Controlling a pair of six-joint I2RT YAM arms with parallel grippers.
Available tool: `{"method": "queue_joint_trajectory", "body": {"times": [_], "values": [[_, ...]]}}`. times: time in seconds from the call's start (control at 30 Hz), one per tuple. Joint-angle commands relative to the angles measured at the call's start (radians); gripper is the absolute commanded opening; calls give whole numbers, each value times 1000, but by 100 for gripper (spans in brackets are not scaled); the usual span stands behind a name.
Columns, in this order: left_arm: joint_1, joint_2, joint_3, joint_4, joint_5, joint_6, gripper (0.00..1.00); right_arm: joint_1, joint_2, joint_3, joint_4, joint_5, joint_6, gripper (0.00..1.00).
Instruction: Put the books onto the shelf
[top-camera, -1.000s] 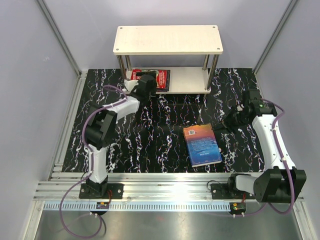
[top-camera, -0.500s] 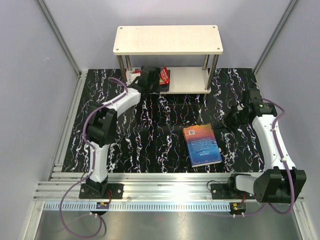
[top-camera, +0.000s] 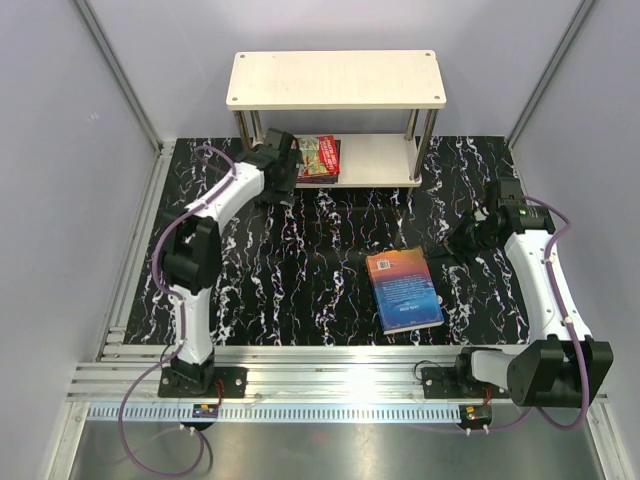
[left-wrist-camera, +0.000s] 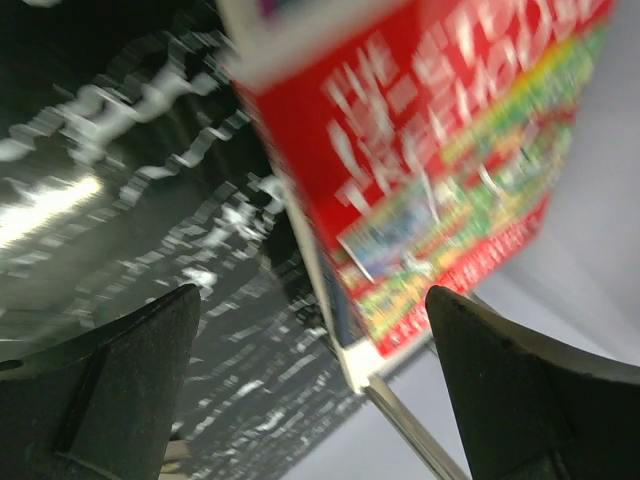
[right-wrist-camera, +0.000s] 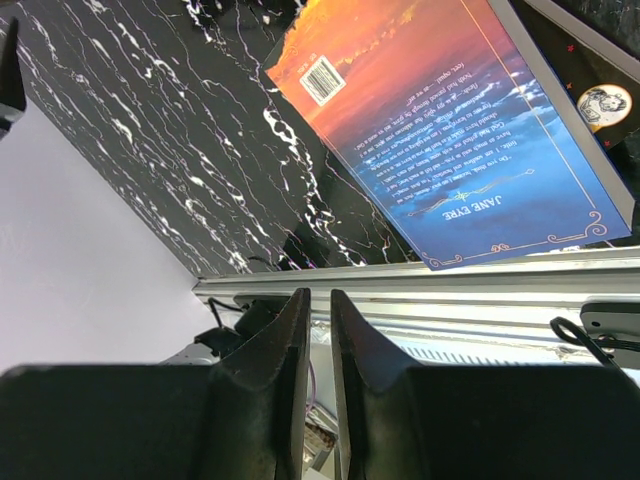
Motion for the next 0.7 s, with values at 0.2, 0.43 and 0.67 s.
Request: {"method": "queue_joint_trajectory", "body": {"times": [0.2,0.43,0.67], "values": [[-3,-265,-169,97,124,487,99,8,65,-10,17,61,-80,21],[-182,-316,-454,307,385,760,99,-7,206,-46,23,241,-141,34],[-415,-185,-403,289,497,828,99,-55,338,-88,132,270,-186,87]]}}
